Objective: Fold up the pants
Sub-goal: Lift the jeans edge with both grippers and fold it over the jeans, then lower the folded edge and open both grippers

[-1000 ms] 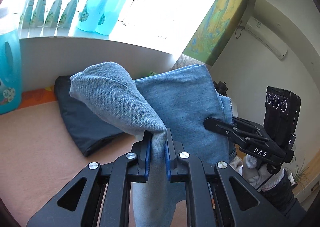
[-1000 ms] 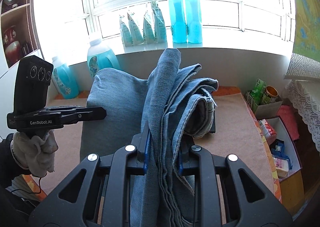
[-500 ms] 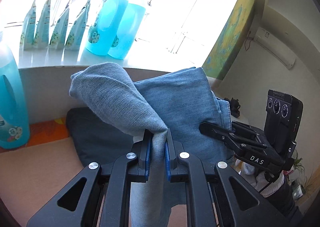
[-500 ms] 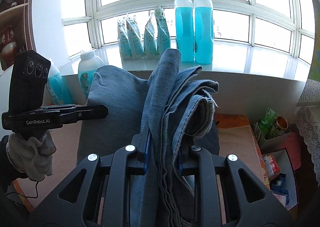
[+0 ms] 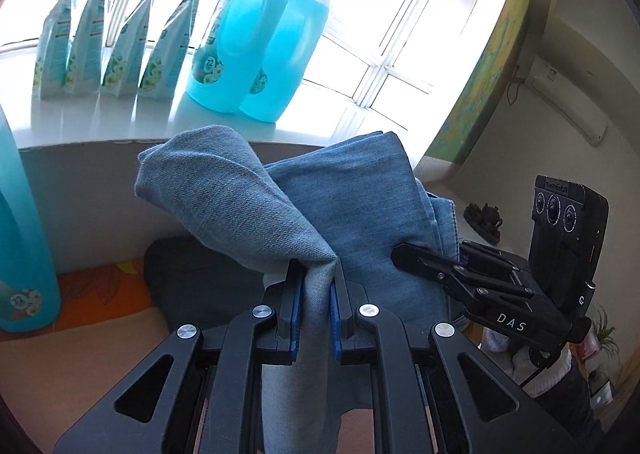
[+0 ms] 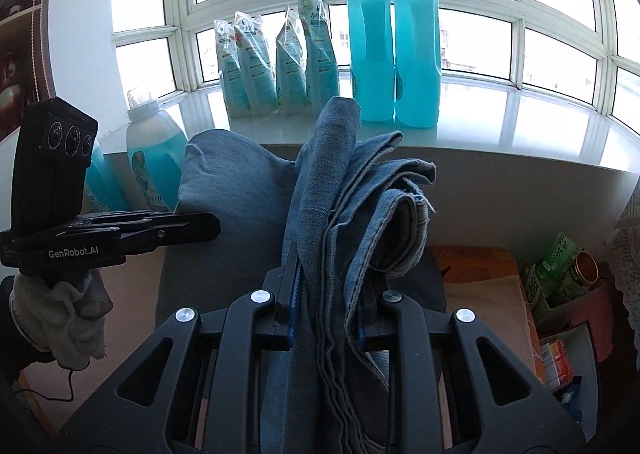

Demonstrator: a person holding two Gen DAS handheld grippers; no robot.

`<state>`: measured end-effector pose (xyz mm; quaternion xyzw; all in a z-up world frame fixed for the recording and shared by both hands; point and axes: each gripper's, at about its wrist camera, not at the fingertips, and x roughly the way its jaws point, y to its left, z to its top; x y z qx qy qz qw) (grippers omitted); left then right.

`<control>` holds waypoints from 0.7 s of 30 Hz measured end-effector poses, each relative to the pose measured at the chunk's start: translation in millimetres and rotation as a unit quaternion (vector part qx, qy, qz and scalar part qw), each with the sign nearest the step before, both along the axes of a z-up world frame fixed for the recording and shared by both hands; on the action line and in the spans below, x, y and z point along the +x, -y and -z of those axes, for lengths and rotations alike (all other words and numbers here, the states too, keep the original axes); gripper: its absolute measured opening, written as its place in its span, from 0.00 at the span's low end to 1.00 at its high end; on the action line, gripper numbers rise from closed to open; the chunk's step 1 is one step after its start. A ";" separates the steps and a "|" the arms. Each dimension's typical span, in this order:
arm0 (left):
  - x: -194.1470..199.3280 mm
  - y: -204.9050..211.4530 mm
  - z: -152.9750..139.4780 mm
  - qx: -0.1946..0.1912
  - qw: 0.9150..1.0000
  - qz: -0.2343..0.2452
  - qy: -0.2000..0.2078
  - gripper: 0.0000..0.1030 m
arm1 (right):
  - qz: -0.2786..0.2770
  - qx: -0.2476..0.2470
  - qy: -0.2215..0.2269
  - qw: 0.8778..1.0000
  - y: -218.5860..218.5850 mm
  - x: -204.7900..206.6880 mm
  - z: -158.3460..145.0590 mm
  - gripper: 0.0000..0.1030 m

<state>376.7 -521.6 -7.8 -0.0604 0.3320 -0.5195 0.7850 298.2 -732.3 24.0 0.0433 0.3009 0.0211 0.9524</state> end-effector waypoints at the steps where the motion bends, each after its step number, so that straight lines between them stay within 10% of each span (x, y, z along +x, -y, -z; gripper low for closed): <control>1: 5.1 1.5 4.6 0.002 1.000 -0.002 -0.006 0.10 | -0.001 0.003 -0.004 1.000 2.3 5.6 5.1 0.21; 14: 66.5 7.0 65.7 0.071 0.994 -0.064 -0.047 0.09 | 0.042 -0.011 -0.114 0.992 77.0 79.5 100.0 0.22; 21: 45.1 -3.3 50.0 0.095 0.993 -0.067 -0.002 0.11 | 0.112 -0.077 -0.123 0.983 84.7 70.9 106.5 0.58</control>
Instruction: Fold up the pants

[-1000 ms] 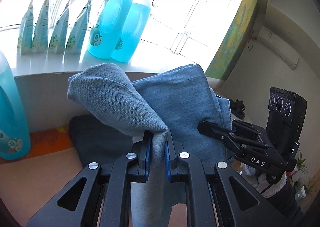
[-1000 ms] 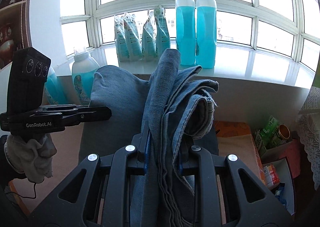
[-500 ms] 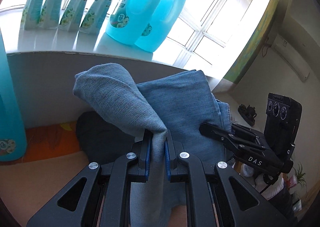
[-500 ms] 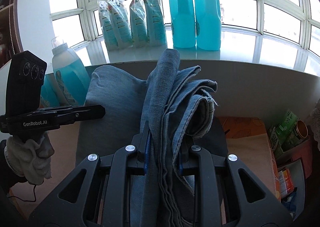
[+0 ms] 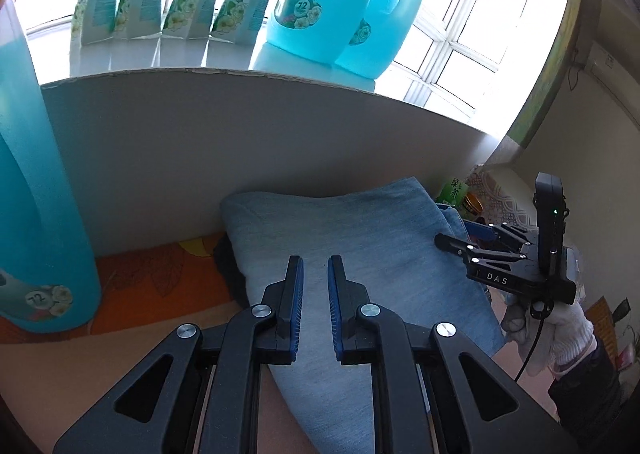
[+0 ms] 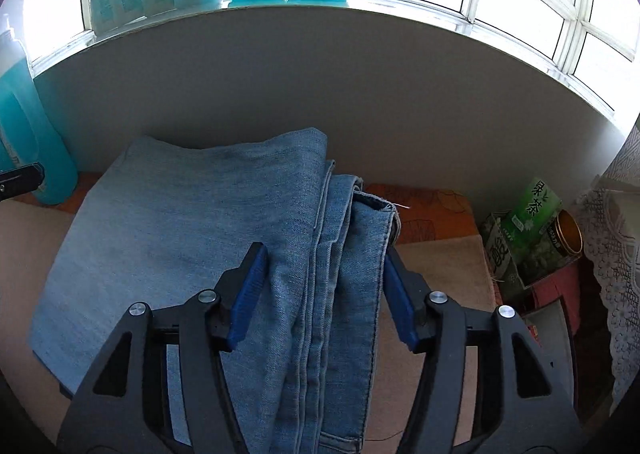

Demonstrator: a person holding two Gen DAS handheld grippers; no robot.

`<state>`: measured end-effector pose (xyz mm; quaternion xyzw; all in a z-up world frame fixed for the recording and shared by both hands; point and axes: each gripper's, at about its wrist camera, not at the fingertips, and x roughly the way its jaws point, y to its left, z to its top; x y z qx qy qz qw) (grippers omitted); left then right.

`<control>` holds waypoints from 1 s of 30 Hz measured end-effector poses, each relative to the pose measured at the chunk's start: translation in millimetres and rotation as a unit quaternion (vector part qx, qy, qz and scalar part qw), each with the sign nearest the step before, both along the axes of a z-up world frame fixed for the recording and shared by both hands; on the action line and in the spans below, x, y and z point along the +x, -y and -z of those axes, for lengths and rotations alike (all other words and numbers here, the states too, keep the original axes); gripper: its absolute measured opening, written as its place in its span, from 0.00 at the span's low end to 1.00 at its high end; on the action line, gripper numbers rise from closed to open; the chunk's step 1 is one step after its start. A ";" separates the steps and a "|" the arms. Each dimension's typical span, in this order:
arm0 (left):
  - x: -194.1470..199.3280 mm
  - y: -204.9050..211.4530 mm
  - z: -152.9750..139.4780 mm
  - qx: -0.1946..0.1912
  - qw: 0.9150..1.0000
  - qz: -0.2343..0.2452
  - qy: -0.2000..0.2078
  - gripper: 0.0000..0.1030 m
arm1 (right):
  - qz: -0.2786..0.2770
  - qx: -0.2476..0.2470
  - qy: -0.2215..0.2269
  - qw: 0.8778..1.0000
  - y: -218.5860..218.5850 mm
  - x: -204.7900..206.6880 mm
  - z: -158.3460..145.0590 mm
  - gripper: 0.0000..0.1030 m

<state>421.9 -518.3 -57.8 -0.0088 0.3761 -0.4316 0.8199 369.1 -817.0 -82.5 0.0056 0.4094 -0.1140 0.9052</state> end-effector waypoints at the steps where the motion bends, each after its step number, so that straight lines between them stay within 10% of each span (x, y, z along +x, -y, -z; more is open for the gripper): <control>1: -4.1 -0.2 -2.1 0.004 1.000 0.005 0.006 0.11 | 0.005 0.001 0.002 1.000 0.1 -3.2 -3.4 0.58; 12: -75.6 -9.0 -40.7 0.019 0.998 0.039 0.049 0.15 | 0.027 -0.004 0.052 0.998 -26.5 -75.0 -58.3 0.64; 16: -104.6 -22.7 -56.3 0.011 0.997 0.048 0.054 0.41 | 0.028 -0.001 0.062 0.998 -48.5 -112.5 -67.9 0.69; 30: -192.8 -80.0 -79.9 0.003 0.993 0.051 0.104 0.68 | 0.039 0.021 0.077 0.996 -131.0 -228.3 -63.9 0.87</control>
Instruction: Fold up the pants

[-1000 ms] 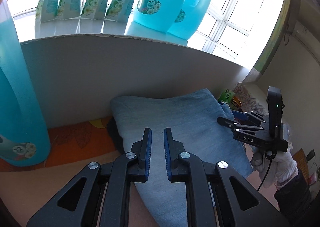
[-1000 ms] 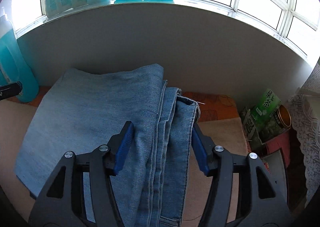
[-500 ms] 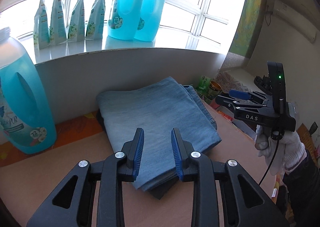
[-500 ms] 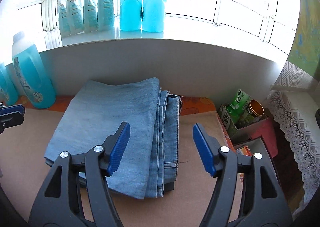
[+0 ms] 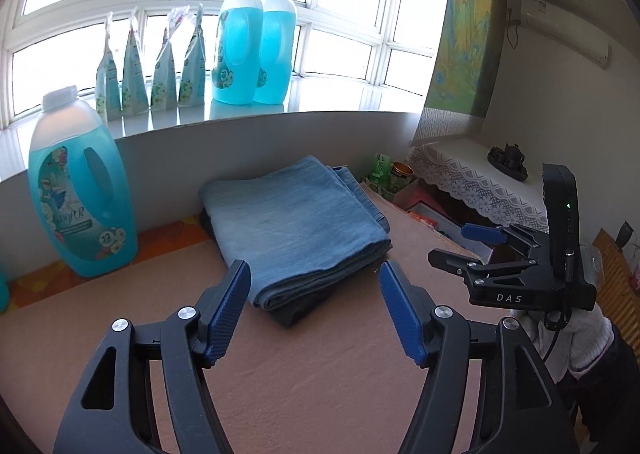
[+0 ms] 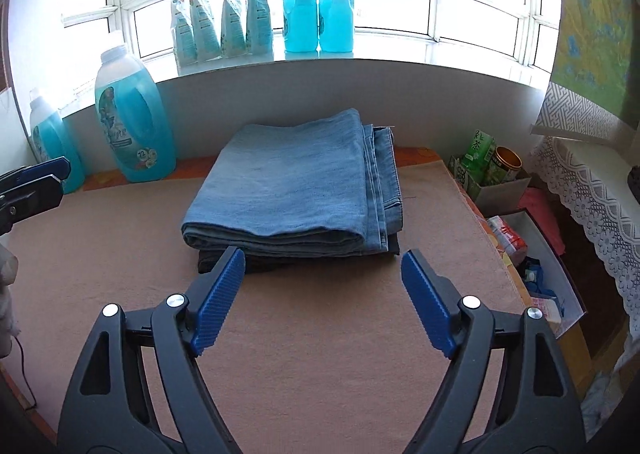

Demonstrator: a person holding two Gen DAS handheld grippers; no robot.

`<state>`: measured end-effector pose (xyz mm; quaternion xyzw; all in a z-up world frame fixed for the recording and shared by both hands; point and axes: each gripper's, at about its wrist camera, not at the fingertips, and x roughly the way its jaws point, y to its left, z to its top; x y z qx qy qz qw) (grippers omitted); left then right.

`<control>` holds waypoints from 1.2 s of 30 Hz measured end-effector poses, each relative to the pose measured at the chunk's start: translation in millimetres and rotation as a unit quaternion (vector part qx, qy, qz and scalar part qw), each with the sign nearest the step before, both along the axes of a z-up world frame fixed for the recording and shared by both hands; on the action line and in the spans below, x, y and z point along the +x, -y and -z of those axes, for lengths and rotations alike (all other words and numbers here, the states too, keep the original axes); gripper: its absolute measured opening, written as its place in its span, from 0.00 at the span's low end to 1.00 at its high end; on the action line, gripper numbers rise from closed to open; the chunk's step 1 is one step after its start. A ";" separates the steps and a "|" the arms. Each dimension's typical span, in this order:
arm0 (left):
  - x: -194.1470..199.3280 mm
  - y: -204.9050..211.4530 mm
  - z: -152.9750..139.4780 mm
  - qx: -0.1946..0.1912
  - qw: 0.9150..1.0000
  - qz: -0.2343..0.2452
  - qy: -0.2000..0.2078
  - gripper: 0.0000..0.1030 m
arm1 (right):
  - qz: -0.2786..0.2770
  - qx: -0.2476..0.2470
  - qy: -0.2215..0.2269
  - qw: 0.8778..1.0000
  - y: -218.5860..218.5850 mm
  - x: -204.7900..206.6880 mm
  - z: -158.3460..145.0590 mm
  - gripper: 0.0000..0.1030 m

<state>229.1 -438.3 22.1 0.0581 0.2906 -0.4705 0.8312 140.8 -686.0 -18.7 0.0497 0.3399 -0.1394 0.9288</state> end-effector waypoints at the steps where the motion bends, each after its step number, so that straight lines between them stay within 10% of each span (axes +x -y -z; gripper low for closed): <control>1: -4.8 -4.6 0.0 -0.004 1.000 0.005 -0.002 0.69 | 0.007 -0.004 0.005 1.000 -5.9 -8.7 -0.4 0.90; 36: -136.3 -175.6 29.4 0.018 0.994 -0.103 0.021 0.79 | 0.121 -0.020 0.063 0.990 -139.3 -179.4 -4.7 1.00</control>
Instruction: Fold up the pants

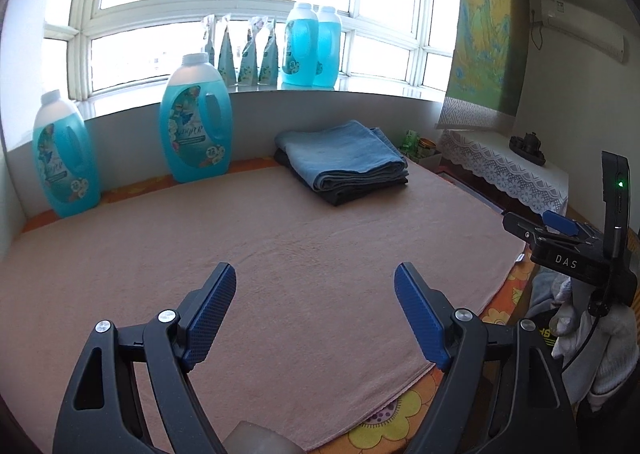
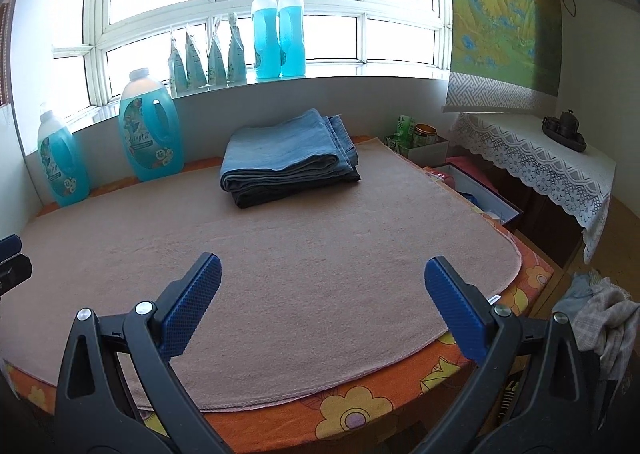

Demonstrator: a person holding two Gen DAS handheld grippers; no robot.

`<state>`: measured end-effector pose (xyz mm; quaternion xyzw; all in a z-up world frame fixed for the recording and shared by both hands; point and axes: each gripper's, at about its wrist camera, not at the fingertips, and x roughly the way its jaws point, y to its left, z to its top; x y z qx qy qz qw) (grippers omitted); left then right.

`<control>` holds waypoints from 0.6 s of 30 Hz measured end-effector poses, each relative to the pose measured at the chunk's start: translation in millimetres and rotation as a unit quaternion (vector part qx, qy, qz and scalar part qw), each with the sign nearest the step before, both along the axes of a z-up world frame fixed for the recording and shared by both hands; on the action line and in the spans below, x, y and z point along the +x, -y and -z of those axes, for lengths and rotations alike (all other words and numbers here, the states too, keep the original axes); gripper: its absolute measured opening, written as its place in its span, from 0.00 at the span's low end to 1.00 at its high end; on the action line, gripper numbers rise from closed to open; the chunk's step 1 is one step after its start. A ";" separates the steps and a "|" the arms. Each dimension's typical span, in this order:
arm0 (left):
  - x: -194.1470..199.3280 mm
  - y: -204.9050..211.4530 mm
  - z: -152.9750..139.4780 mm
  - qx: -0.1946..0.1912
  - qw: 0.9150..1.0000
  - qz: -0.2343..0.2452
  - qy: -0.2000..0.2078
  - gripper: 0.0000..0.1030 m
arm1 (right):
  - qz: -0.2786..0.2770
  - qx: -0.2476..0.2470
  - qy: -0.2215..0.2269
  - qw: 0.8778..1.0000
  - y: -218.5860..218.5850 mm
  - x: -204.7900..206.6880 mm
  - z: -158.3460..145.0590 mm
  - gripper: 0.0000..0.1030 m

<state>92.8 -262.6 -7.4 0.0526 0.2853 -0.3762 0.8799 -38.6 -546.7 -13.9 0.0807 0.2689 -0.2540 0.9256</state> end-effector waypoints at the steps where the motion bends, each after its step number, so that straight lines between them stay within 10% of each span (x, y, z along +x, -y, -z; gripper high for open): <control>1: 1.9 -3.8 0.6 -0.006 1.000 -0.007 -0.005 0.79 | 0.001 -0.004 -0.001 1.000 -1.7 -0.1 -0.6 1.00; 18: 7.9 -18.1 12.7 0.009 0.997 -0.069 -0.016 0.80 | 0.000 -0.015 0.006 1.000 -8.8 -1.6 1.0 1.00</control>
